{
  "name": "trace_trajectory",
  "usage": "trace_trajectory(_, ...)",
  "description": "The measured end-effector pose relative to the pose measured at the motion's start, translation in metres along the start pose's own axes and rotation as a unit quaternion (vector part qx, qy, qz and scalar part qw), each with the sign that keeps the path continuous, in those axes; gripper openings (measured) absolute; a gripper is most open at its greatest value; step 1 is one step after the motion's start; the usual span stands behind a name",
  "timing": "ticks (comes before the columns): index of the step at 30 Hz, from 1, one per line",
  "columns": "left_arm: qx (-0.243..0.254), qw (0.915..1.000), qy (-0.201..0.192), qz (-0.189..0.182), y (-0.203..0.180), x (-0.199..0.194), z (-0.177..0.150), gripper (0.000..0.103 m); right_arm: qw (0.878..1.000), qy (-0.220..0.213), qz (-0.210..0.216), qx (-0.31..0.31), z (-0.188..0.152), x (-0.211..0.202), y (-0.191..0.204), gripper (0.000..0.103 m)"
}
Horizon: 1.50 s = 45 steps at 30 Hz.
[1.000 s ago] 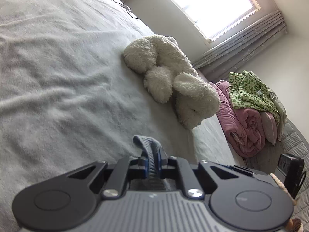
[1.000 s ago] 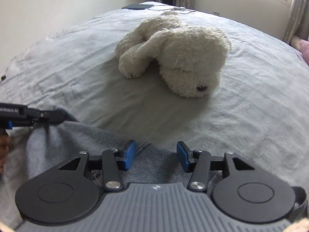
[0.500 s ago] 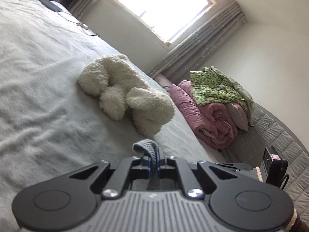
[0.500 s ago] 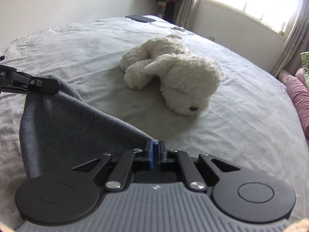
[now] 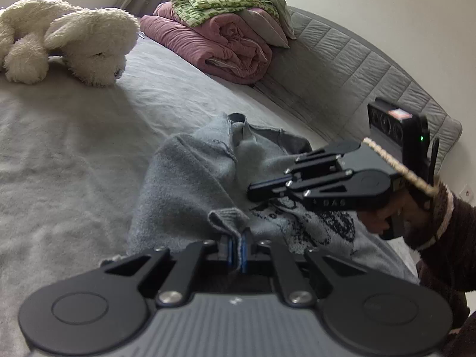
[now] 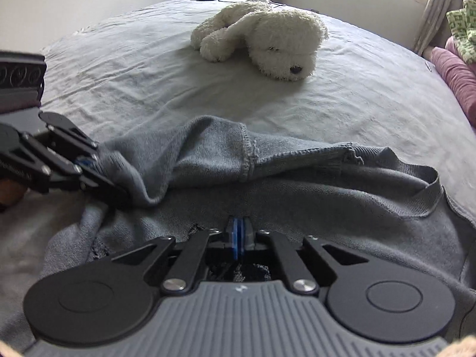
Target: Fold clothes
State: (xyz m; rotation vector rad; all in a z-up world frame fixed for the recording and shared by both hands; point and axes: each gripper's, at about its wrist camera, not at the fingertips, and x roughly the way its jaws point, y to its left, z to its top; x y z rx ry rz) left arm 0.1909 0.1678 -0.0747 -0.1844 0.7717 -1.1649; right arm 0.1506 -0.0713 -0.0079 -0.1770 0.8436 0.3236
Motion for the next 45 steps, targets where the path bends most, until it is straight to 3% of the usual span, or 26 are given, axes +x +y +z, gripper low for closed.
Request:
trace_trajectory(5, 0.0, 0.9999, 0.0, -0.01, -0.001, -0.002, -0.001, 0.006, 0.999, -0.026, 0.003, 0.032, 0.021, -0.021, -0.013, 0.028)
trace_trajectory(7, 0.01, 0.9995, -0.003, -0.03, -0.006, -0.005, 0.0, 0.006, 0.998, -0.036, 0.002, 0.048, 0.032, -0.022, -0.016, 0.043)
trace_trajectory(10, 0.025, 0.995, -0.028, -0.093, -0.015, -0.016, -0.002, 0.006, 0.997, -0.038, -0.01, 0.059, 0.048, -0.016, -0.02, 0.046)
trace_trajectory(13, 0.05, 0.9824, -0.069, -0.167, -0.026, -0.031, -0.001, 0.006, 0.995, -0.03, -0.017, 0.089, 0.062, -0.008, -0.028, 0.046)
trace_trajectory(15, 0.057, 0.9757, -0.088, -0.192, -0.03, -0.038, 0.0, 0.006, 0.993, -0.017, -0.011, 0.117, 0.069, -0.001, -0.034, 0.046)
trace_trajectory(17, 0.056, 0.9736, -0.094, -0.2, -0.031, -0.04, -0.001, 0.005, 0.99, -0.002, -0.006, 0.144, 0.076, 0.006, -0.04, 0.046)
trace_trajectory(25, 0.085, 0.9722, -0.068, -0.208, -0.046, -0.032, -0.005, 0.005, 0.985, 0.048, -0.06, 0.156, 0.081, 0.014, -0.042, 0.046)
trace_trajectory(28, 0.078, 0.9739, -0.072, -0.201, -0.04, -0.032, -0.005, 0.006, 0.981, 0.044, -0.069, 0.174, 0.077, 0.006, -0.051, 0.046)
trace_trajectory(34, 0.03, 0.9768, -0.125, -0.171, -0.019, -0.044, 0.003, 0.006, 0.965, 0.019, -0.054, 0.255, 0.052, -0.01, -0.087, 0.046)
trace_trajectory(40, -0.044, 0.9811, -0.167, -0.087, 0.007, -0.05, 0.007, 0.006, 0.943, 0.008, -0.005, 0.331, 0.036, 0.0, -0.108, 0.046)
trace_trajectory(42, -0.069, 0.9787, -0.184, -0.058, 0.015, -0.053, 0.008, 0.006, 0.937, 0.008, 0.008, 0.349, 0.034, 0.005, -0.113, 0.046)
trace_trajectory(45, -0.099, 0.9728, -0.208, -0.027, 0.025, -0.06, 0.007, 0.006, 0.936, 0.01, 0.011, 0.351, 0.034, 0.01, -0.111, 0.046)
